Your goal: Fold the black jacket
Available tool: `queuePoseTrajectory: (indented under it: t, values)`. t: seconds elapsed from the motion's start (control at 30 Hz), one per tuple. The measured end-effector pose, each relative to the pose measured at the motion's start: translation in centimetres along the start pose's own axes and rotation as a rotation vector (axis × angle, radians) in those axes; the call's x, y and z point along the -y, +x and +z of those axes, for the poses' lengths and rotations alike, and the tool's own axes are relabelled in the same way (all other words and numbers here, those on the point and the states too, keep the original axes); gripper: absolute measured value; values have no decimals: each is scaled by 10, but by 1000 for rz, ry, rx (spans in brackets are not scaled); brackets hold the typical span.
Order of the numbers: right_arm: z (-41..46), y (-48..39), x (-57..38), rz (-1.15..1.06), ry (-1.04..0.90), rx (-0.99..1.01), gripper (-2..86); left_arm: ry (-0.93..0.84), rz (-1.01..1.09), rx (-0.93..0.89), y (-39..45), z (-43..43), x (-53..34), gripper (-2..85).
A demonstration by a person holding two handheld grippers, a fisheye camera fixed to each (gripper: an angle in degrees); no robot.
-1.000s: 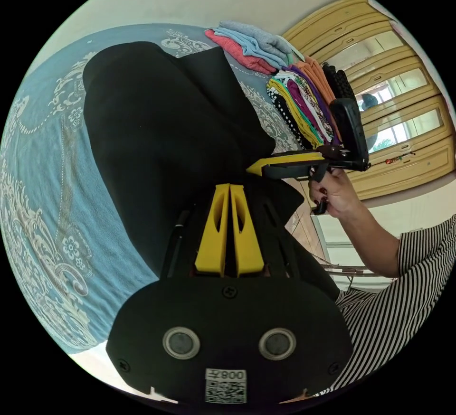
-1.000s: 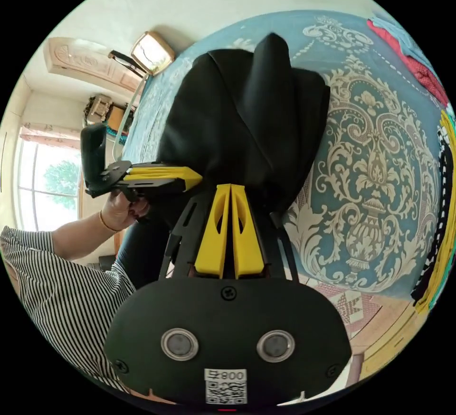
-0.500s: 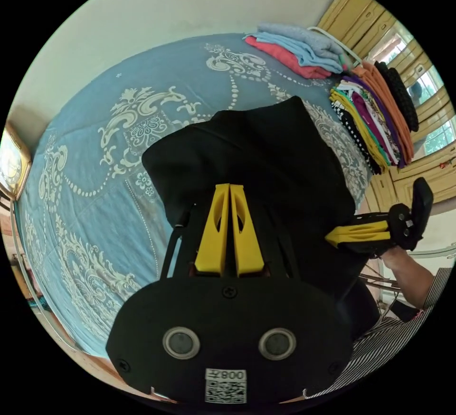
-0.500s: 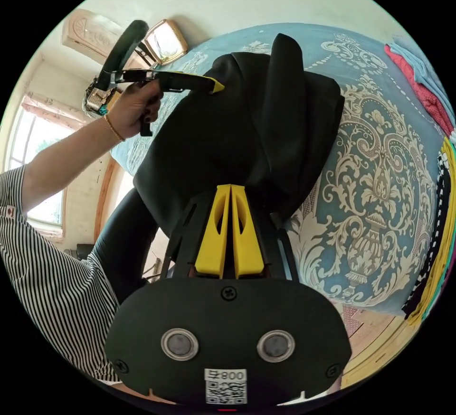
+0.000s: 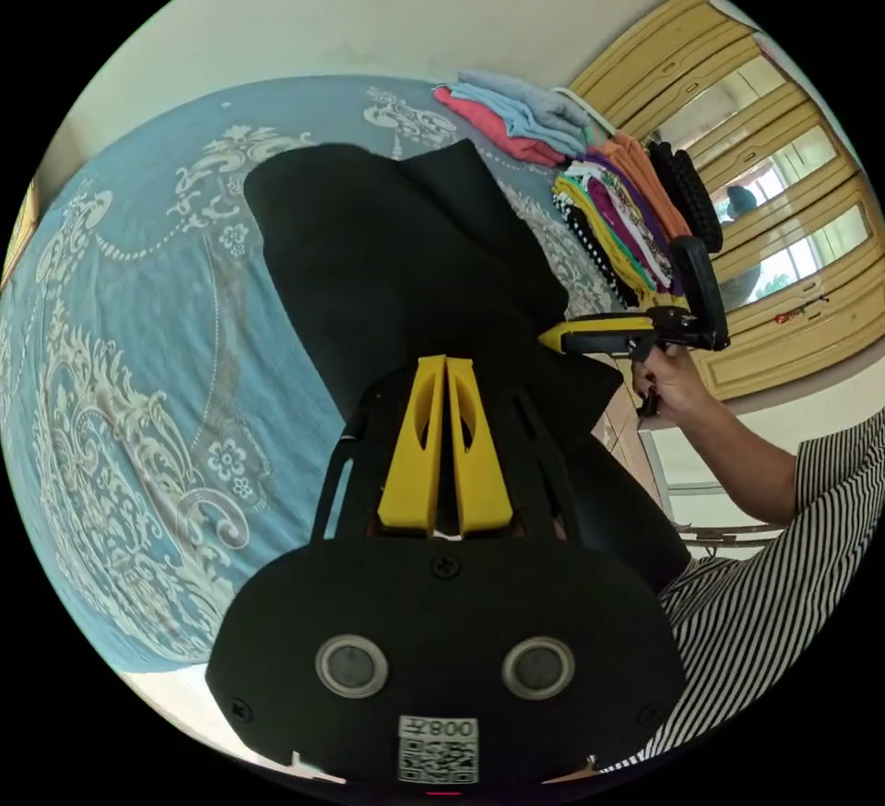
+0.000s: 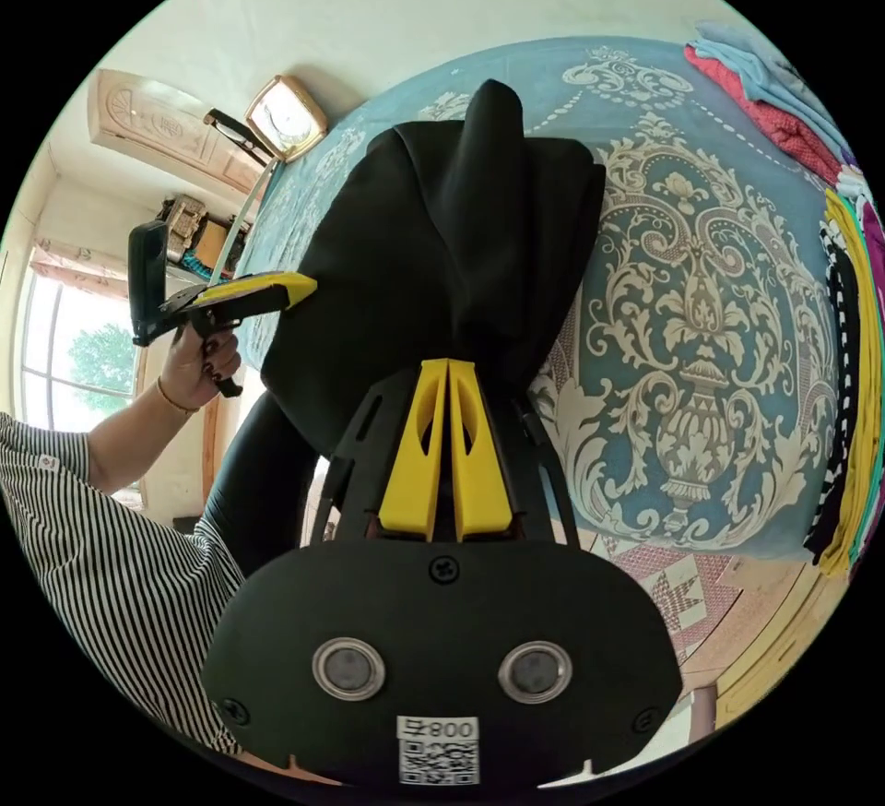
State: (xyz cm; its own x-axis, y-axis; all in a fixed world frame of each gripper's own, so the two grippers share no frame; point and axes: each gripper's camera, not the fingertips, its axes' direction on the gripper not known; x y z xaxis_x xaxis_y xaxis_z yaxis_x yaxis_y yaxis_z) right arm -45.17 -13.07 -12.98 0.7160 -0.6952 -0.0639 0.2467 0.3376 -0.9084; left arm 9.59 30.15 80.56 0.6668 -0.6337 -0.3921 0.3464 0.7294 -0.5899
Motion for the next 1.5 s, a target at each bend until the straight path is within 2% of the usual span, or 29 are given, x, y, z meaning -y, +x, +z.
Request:
queuePoseTrajectory:
  t: [0.1,0.2,0.3,0.43,0.6,0.73,0.97,1.17,1.5]
  values:
    - [16,13,1,29,-32,7,1,25,-71,-36,-21,2,-3,3]
    - [8,13,0,26,-36,-11,1,24,-46,-60,-32,-15,-3,6]
    - [-1,18,-8,28,-25,-16,3,93,-135,-134,-60,-39,-25,15]
    - [-21,40,-28,85,33,56,10,176,-322,-269,-117,-54,-76,68]
    - [-41,66,-58,152,82,130,60,94,-456,-463,-169,-26,-107,135]
    - [-54,105,-85,269,129,255,127,79,-506,-567,-200,-5,-107,170]
    - [-41,176,-111,434,131,522,178,84,-614,-790,-251,34,-104,187]
    - [-24,218,-114,507,137,690,180,34,-576,-821,-267,46,-89,189]
    - [-21,243,-94,483,64,766,211,-19,-542,-816,-287,54,-84,190]
